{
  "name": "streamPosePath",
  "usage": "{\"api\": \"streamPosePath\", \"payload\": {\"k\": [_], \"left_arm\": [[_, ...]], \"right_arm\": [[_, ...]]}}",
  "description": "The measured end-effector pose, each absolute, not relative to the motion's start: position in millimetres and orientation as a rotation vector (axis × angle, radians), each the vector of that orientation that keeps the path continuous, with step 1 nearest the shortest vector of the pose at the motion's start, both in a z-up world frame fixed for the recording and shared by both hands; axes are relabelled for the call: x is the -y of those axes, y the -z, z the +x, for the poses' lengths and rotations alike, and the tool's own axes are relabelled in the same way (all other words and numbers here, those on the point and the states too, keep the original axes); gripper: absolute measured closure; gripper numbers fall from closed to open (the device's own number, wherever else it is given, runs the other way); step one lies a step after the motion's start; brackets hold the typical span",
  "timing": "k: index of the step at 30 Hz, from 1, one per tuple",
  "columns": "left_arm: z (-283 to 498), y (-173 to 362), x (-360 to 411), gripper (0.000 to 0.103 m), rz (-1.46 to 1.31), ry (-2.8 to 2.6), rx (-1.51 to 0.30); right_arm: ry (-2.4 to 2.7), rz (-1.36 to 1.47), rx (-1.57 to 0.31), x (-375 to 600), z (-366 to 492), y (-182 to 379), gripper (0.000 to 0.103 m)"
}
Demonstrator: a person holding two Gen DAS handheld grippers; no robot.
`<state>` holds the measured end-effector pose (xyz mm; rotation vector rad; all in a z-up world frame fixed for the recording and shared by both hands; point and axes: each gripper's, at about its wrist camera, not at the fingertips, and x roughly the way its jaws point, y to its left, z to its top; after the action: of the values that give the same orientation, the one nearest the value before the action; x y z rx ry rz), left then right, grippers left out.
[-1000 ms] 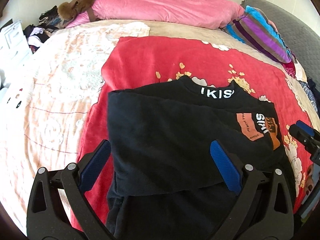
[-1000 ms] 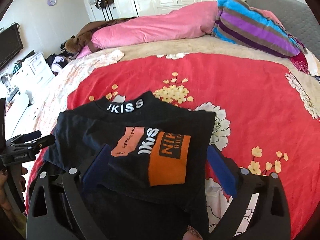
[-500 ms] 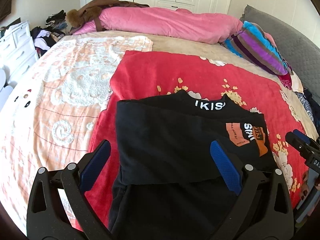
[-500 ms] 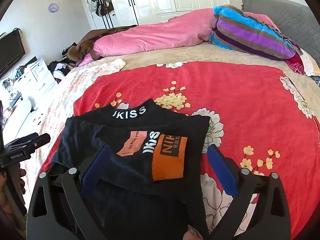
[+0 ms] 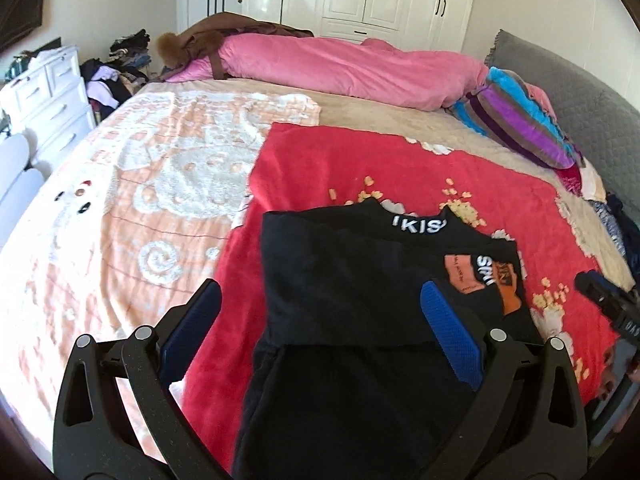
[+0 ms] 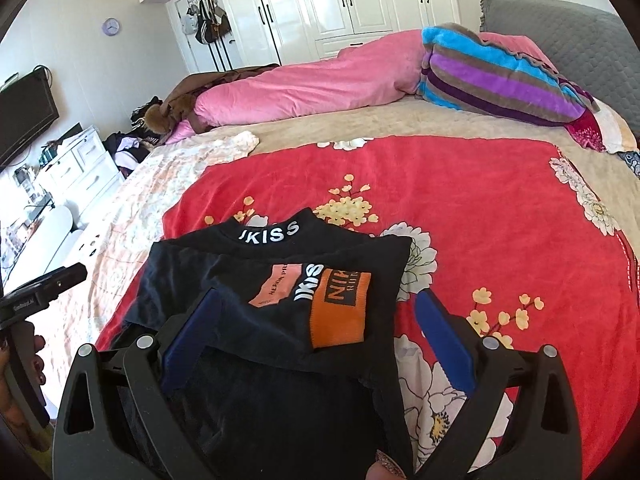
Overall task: Fold small clothes
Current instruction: 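Move both grippers back along the folded shirt toward its hem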
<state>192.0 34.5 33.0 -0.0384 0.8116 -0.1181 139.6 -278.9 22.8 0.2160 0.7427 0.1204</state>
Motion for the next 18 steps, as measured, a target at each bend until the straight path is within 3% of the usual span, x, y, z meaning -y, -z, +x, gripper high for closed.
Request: {"api": "streamPosePath", "payload": {"k": [18], "left_arm": [[143, -34, -39, 0.009, 0.043, 0.090, -0.833]], "right_arm": [[-0.159, 0.171, -0.751, 271, 91, -42, 0.006]]}}
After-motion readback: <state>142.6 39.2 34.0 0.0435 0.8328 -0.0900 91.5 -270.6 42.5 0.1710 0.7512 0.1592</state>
